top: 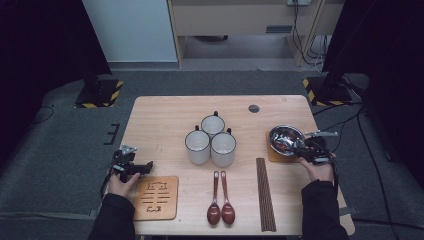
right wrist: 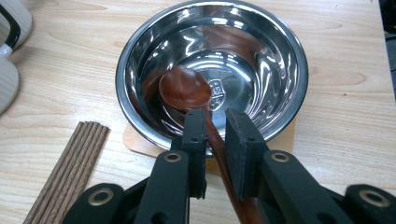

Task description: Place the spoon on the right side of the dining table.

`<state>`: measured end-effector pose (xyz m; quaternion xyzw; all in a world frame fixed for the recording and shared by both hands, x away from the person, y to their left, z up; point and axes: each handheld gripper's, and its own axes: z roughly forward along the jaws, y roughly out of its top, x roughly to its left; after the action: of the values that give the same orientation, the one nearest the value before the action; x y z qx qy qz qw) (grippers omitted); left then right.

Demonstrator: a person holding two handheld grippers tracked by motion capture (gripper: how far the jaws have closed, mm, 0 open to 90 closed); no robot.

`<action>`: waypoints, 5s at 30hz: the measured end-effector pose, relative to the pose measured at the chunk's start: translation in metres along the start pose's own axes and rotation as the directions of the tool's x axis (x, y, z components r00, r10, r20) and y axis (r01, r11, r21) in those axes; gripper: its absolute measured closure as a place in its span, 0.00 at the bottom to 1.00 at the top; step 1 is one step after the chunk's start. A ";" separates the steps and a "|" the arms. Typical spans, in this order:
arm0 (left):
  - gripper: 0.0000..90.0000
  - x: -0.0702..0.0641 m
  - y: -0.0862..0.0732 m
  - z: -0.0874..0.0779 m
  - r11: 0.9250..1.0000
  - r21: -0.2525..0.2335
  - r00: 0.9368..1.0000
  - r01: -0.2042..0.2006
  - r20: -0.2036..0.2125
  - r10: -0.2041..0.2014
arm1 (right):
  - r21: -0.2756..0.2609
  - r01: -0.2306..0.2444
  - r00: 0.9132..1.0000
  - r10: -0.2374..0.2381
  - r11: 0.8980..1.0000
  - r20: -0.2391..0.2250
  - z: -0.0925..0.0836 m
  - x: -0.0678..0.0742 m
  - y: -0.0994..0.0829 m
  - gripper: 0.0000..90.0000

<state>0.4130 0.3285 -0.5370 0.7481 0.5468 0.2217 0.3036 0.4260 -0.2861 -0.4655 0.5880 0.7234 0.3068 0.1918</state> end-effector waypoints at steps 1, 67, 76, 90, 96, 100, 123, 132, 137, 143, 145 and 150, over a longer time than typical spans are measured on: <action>0.00 0.000 0.000 0.000 1.000 0.000 1.000 0.000 0.000 0.000 | 0.000 0.000 1.000 0.000 1.000 -0.001 0.000 0.000 0.000 0.88; 0.00 0.000 0.000 0.000 1.000 0.000 1.000 0.000 0.000 0.000 | 0.032 0.044 0.999 -0.045 0.998 0.023 0.006 0.008 -0.001 0.90; 0.00 0.000 0.000 0.000 1.000 0.000 1.000 0.000 0.000 0.000 | 0.034 -0.019 0.998 0.017 0.999 0.058 0.002 0.005 -0.001 0.91; 0.00 0.000 0.000 0.000 1.000 0.000 1.000 0.000 0.000 0.000 | 0.021 -0.026 0.999 0.025 0.999 0.025 0.006 0.011 -0.001 0.86; 0.00 0.000 0.000 0.000 1.000 0.000 1.000 0.000 0.000 0.000 | 0.018 -0.022 1.000 0.022 1.000 0.015 0.003 0.012 -0.002 0.86; 0.00 0.000 0.000 0.000 1.000 0.000 1.000 0.000 0.000 0.000 | 0.018 -0.018 1.000 0.018 1.000 0.006 0.002 0.015 -0.003 0.86; 0.00 0.000 0.000 0.000 1.000 0.000 1.000 0.000 0.000 0.000 | -0.118 0.033 0.999 -0.035 0.992 -0.021 -0.025 0.033 0.007 0.72; 0.00 0.000 0.000 0.000 1.000 0.000 1.000 0.000 0.000 0.000 | -0.188 0.042 0.996 -0.055 0.981 -0.065 -0.039 0.047 0.011 0.66; 0.00 0.000 0.000 0.000 1.000 0.000 1.000 0.000 0.000 0.000 | -0.209 0.058 0.994 -0.077 0.976 -0.083 -0.043 0.056 0.011 0.61; 0.00 0.000 0.000 0.000 1.000 0.000 1.000 0.000 0.000 0.000 | -0.229 0.082 0.988 -0.109 0.970 -0.109 -0.045 0.069 0.012 0.57; 0.00 0.000 0.000 0.000 1.000 0.000 1.000 0.000 0.000 0.000 | -0.232 0.088 0.986 -0.118 0.969 -0.117 -0.045 0.074 0.011 0.55; 0.00 0.000 0.000 0.000 1.000 0.000 1.000 0.000 0.000 0.000 | -0.220 0.110 0.981 -0.142 0.969 -0.136 -0.039 0.086 0.008 0.51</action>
<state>0.4130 0.3286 -0.5370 0.7481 0.5468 0.2216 0.3038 0.3868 -0.2101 -0.4244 0.4922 0.7349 0.4127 0.2175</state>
